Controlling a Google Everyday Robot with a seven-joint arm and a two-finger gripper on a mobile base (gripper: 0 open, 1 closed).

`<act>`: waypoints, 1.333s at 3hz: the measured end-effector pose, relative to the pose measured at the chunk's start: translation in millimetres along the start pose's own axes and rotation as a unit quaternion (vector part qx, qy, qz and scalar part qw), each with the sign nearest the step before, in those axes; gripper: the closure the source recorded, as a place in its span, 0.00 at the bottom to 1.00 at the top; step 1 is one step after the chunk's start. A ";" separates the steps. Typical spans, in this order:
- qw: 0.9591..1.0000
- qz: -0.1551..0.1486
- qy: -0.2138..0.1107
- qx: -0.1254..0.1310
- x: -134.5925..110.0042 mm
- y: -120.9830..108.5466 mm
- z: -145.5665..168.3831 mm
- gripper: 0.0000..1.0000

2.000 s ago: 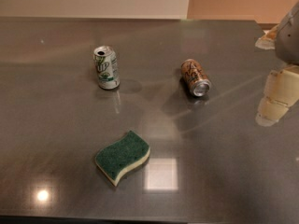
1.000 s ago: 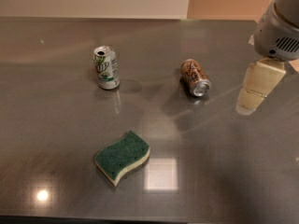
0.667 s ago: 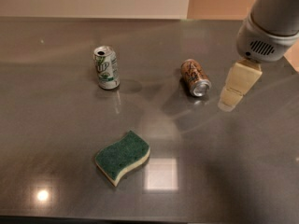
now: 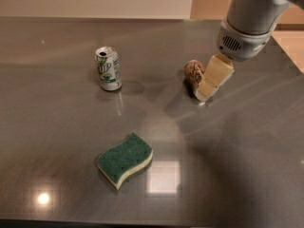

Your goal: Place orange can upright

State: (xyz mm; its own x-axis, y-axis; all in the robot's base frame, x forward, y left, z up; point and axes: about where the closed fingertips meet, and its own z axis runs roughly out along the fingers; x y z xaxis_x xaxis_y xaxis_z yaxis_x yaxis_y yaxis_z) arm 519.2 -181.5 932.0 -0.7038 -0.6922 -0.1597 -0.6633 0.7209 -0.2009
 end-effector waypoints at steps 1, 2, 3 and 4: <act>0.996 0.080 0.024 -0.020 -14.8 -8.3 11.3 0.00; 0.989 0.140 0.043 -0.036 -33.2 -11.4 24.8 0.00; 0.981 0.181 0.053 -0.036 -52.9 -11.7 37.1 0.00; 0.975 0.214 0.059 -0.030 -68.4 -11.9 48.8 0.00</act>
Offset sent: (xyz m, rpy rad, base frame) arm 0.0459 0.0215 -0.0270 0.0716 0.2042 -0.4303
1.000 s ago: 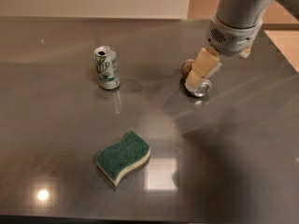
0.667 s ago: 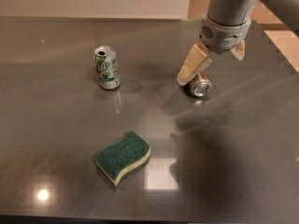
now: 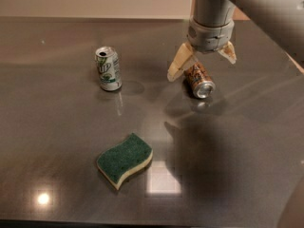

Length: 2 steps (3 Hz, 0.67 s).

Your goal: Place orange can upright

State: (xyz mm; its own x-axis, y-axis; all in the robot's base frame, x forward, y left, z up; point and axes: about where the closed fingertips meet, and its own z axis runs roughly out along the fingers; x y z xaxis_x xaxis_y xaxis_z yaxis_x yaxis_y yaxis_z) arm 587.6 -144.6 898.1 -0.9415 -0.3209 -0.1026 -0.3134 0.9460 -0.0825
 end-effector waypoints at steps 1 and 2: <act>1.000 0.027 0.004 0.004 -13.5 -0.8 9.4 0.00; 0.999 0.045 0.006 0.007 -24.5 -6.2 16.4 0.00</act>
Offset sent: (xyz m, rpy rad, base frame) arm 0.0257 -0.0094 -0.0173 -0.0408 0.0640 -0.1454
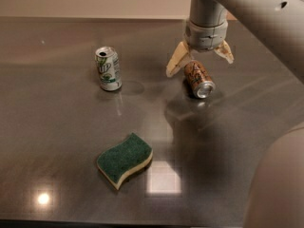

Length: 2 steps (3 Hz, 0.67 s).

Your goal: Place orange can upright

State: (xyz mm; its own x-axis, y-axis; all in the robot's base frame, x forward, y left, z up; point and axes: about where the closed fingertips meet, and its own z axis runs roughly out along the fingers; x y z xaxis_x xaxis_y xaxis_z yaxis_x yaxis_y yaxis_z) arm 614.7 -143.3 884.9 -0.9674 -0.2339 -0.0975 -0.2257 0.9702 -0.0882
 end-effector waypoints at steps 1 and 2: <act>1.000 0.008 0.003 0.004 -11.8 -2.9 7.1 0.00; 1.000 0.012 0.009 0.006 -19.1 -5.5 15.1 0.00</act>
Offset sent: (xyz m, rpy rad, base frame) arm 0.0123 -0.0118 -0.0169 -0.0490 0.0903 -0.0469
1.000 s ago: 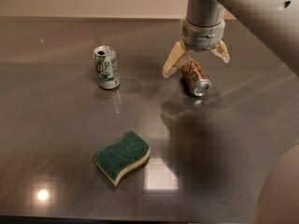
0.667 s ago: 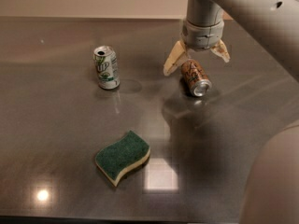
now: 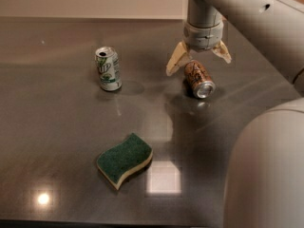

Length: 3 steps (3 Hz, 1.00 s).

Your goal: Place orange can upright

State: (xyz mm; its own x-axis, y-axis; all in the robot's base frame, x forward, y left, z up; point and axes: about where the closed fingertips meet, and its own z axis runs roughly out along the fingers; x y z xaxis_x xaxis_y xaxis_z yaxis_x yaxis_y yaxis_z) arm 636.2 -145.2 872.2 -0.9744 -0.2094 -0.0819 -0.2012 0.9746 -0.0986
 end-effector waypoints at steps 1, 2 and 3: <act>1.000 0.000 0.010 -0.001 -3.0 -1.8 10.1 0.00; 1.000 0.001 0.017 -0.006 -6.6 -4.1 17.6 0.00; 1.000 0.003 0.022 -0.010 -10.4 -5.6 23.1 0.11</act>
Offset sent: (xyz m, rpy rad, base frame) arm -0.0057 -0.0152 -0.0187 -0.0148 0.1265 -0.0193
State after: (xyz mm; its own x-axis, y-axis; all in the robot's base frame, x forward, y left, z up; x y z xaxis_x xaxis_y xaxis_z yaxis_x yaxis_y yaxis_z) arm 649.7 -150.3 850.8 -0.9789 -0.2004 -0.0390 -0.1970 0.9773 -0.0780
